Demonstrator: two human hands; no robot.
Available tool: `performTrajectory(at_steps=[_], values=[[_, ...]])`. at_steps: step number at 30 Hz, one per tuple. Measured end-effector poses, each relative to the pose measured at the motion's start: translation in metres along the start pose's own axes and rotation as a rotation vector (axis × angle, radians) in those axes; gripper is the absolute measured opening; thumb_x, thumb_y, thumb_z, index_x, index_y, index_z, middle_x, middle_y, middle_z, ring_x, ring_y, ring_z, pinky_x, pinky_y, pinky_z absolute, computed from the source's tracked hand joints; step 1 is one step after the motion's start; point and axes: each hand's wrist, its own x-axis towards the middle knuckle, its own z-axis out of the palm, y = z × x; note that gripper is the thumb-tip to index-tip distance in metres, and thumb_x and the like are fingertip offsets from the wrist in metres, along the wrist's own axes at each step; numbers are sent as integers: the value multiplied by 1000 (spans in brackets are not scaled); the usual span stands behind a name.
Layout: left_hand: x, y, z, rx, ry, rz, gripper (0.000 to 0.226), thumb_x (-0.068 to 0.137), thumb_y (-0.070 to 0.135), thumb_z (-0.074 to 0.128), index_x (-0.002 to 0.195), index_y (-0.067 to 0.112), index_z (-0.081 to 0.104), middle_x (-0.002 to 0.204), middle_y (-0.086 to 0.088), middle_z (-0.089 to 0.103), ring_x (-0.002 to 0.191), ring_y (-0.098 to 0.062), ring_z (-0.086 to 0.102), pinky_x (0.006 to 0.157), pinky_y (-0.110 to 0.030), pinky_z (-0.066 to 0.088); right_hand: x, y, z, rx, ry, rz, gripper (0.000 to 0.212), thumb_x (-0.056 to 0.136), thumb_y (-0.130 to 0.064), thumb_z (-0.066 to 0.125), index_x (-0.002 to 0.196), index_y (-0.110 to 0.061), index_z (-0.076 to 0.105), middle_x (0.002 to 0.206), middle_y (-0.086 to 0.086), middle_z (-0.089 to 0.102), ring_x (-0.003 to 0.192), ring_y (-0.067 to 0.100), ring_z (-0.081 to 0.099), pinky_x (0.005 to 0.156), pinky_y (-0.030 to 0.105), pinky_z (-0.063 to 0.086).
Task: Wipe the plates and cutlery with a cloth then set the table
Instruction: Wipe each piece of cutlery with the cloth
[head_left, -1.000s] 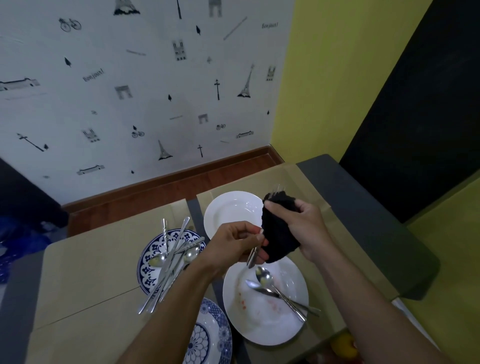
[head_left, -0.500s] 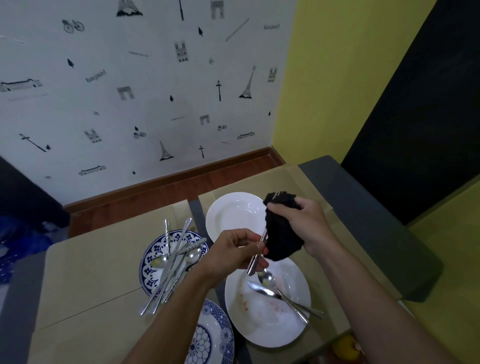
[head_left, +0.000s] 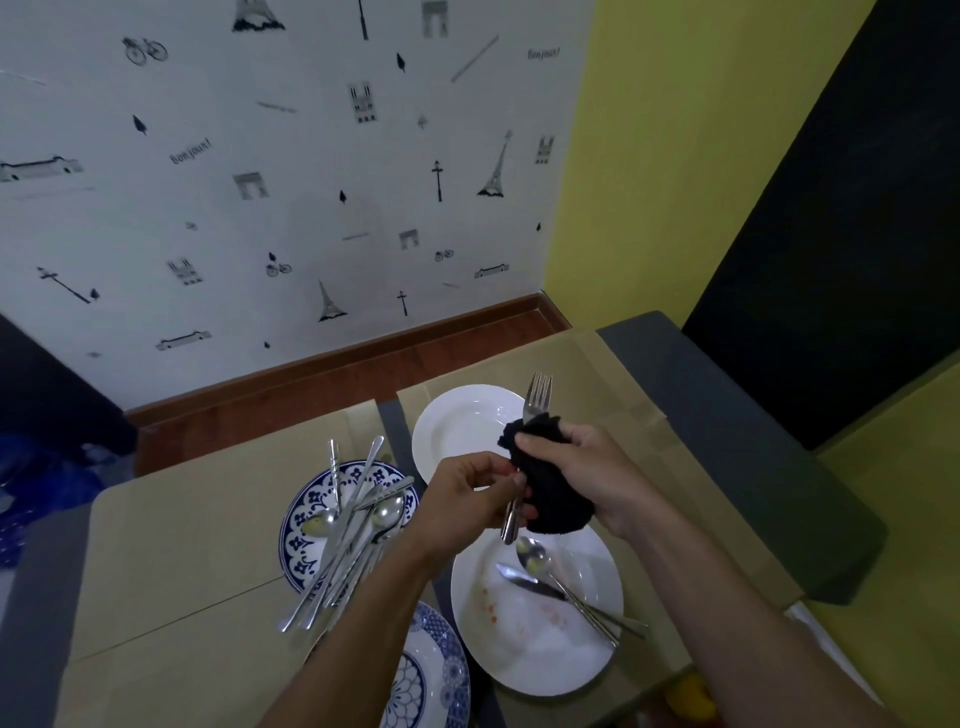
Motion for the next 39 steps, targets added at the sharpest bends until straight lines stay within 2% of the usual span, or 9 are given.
performTrajectory(at_steps=[3,6,9,14,20,26,32,35,39], values=[[6,8,-6,96,10,28,23,99,14,60,92,-4,73,84,-24,72,72,-24,72,65,-31,57,0,-1,2,-80,35,-64,14,97,-21,70,101,-9,75,84,11,77,73,22,70,75,37,58],[13,20,-16,207,230,121,27,97,25,62,80,6,74,71,-9,72,62,-15,64,60,-29,51,-1,-5,3,-206,-15,-111,13,97,-25,71,101,-15,78,90,4,80,79,15,70,80,29,55],[19,37,-21,177,238,173,25,95,34,65,85,14,77,77,2,72,64,-9,60,59,-23,49,-5,-7,5,-272,-101,-116,15,94,-22,75,101,-10,79,96,7,81,80,11,71,77,21,56],[25,48,-27,88,246,182,15,92,15,71,91,1,78,76,-6,70,63,-9,57,65,-25,50,-8,-9,5,-326,-168,-83,23,90,-27,79,103,-8,78,100,15,79,84,18,72,81,31,57],[25,45,-39,-158,507,153,14,91,13,71,92,1,78,81,-13,71,71,-16,61,67,-23,58,-9,-8,-7,-406,-285,-40,24,91,-26,78,107,-7,78,107,17,78,92,24,71,92,39,57],[27,37,-49,-254,645,100,11,93,12,68,87,7,76,83,-11,74,76,-18,70,71,-26,59,-20,-14,-17,-285,-192,-76,13,98,-17,69,101,-8,77,86,-3,78,77,9,69,71,20,55],[17,35,-37,-333,418,12,11,91,0,66,100,-6,70,90,-22,75,80,-26,75,71,-28,62,-2,-16,-13,178,418,-171,13,94,-29,75,94,-15,76,81,1,75,74,19,72,61,30,60],[13,33,-23,-268,302,0,10,90,-1,68,99,-3,72,87,-24,74,75,-26,75,71,-28,62,-1,-18,-7,231,394,-211,14,90,-29,79,95,-17,78,81,0,78,74,18,75,65,33,63],[14,30,-3,-190,205,22,7,91,0,68,90,3,74,75,-18,73,65,-19,70,70,-28,62,3,-15,10,65,226,-169,14,84,-24,84,94,-15,81,90,9,80,81,25,76,76,41,64]])
